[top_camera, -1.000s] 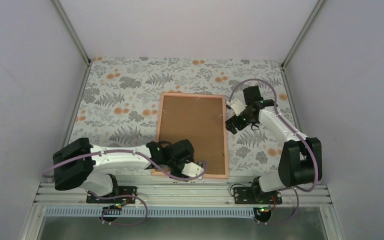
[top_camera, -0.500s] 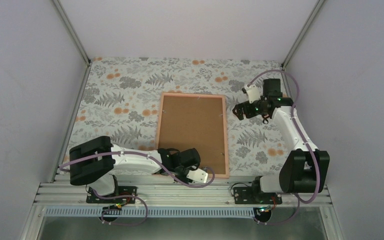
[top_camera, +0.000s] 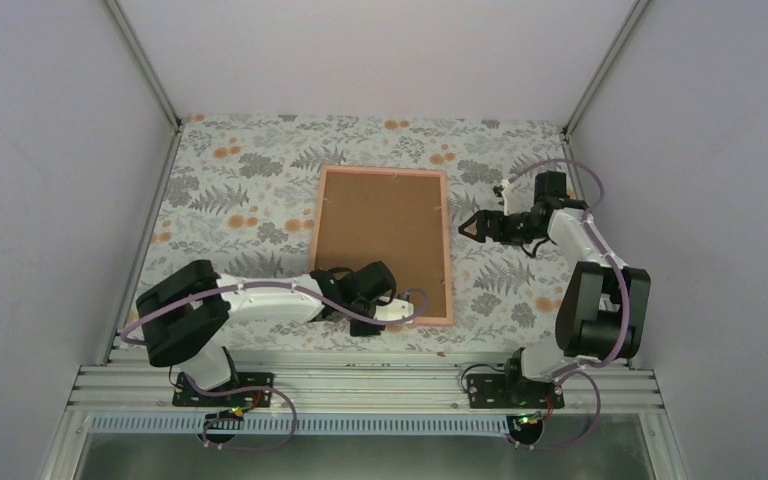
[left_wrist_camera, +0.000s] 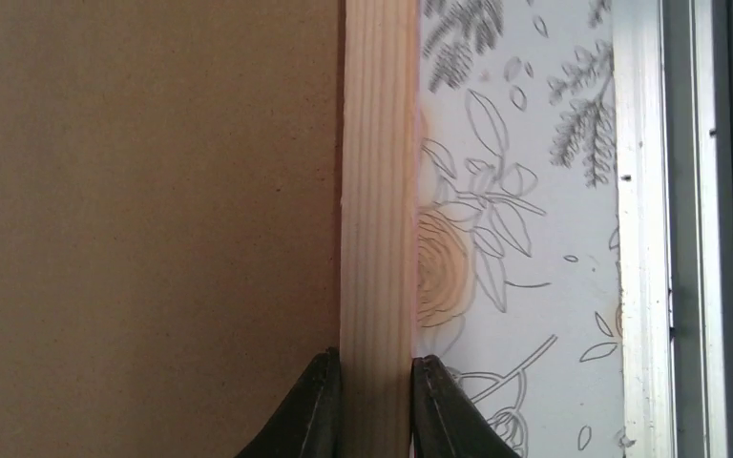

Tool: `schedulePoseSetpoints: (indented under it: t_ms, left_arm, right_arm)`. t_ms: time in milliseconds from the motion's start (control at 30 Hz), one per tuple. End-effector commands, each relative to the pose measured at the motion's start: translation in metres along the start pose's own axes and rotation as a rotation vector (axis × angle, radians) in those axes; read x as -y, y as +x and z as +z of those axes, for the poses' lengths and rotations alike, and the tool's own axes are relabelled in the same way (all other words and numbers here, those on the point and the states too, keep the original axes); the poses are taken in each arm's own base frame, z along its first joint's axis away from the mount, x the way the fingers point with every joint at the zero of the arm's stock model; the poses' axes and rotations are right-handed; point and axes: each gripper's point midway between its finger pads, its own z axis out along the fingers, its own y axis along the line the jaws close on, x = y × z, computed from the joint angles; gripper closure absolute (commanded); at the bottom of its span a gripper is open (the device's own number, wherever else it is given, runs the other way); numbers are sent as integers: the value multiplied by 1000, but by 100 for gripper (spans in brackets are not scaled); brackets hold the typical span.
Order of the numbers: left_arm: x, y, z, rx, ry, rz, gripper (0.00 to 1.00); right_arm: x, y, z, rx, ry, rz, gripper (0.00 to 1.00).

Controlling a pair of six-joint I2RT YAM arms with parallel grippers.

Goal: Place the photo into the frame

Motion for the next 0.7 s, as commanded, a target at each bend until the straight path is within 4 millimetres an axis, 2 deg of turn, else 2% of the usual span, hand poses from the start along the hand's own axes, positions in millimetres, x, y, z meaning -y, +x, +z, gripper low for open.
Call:
schedulePoseSetpoints:
  t_ms: [0, 100, 300, 433, 667]
  left_arm:
    - [-23, -48, -47, 187, -42, -53, 98]
    - [-23, -61, -64, 248, -45, -37, 98]
    - [-22, -76, -81, 317, -36, -20, 98]
    - [-22, -83, -86, 338, -27, -18, 98]
    - [-24, -91, -92, 363, -31, 1, 98]
  right_arm:
    - [3, 3, 6, 18, -141, 181, 0]
    - [5, 3, 10, 13, -234, 267, 0]
    - [-4, 6, 24, -5, -437, 435, 0]
    - [-8, 13, 37, -50, -506, 493, 0]
    - [-15, 35, 68, -150, -520, 559, 0]
